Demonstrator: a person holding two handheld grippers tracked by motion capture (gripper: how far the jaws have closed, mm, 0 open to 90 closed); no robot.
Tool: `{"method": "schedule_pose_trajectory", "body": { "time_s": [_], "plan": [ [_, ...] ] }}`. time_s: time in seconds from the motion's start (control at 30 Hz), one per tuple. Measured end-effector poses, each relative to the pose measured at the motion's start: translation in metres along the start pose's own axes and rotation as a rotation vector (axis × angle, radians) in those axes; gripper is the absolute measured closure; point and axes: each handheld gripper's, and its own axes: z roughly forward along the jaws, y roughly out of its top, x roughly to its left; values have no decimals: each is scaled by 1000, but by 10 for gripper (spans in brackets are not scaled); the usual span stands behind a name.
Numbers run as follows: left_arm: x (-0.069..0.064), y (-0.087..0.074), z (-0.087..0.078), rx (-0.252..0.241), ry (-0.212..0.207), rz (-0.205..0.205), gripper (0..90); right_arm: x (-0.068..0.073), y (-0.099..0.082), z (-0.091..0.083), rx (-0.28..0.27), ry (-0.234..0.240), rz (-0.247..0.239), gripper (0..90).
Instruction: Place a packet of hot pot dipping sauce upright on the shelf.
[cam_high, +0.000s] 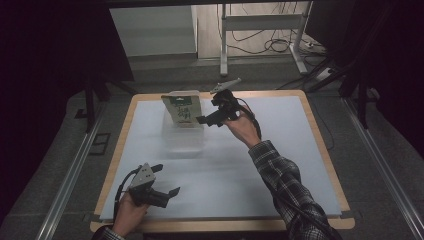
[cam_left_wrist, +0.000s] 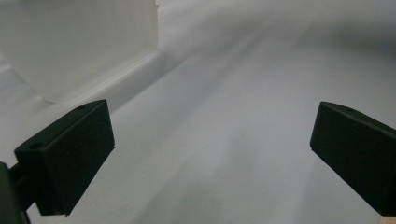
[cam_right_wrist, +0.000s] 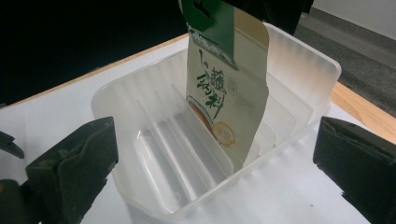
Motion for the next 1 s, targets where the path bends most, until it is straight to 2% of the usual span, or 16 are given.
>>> {"method": "schedule_pose_trajectory", "body": {
  "time_s": [0.43,1.0],
  "plan": [
    [0,0,0,-3,-1,0,0,6,-18,-11,3,-27,-6,0],
    [-1,1,0,-12,-2,3,0,15,-39,-31,-13,-30,24,0]
  ]
}}
